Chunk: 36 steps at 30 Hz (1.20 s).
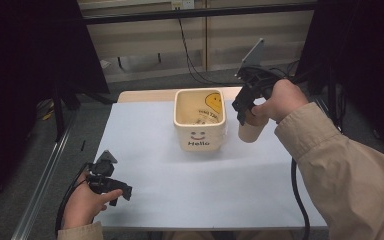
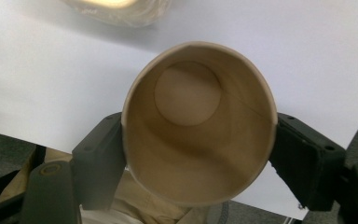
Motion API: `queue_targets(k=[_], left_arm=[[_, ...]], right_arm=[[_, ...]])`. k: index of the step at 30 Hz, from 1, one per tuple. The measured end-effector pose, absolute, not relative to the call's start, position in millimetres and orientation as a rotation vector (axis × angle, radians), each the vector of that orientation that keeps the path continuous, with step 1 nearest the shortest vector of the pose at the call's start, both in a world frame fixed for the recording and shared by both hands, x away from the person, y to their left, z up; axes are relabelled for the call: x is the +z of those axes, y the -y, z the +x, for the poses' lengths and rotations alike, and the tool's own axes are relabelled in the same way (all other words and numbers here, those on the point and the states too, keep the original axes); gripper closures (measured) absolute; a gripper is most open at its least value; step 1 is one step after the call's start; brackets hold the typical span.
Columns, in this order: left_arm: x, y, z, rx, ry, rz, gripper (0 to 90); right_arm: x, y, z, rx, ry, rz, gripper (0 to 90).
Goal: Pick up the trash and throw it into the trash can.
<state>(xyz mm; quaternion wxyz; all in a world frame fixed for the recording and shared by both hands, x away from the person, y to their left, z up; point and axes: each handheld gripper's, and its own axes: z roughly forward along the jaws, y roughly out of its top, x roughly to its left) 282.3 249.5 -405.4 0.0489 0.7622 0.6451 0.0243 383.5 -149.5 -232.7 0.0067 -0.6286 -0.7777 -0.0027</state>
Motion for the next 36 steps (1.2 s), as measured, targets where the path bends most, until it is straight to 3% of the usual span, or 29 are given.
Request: queue_targets(k=[36], left_arm=[[-406.1,-252.7,283.9,0.05,-1.98,2.314,4.4]], right_arm=[[-152.0,122.4,443.7,-0.031,2.52,-1.989,24.1]])
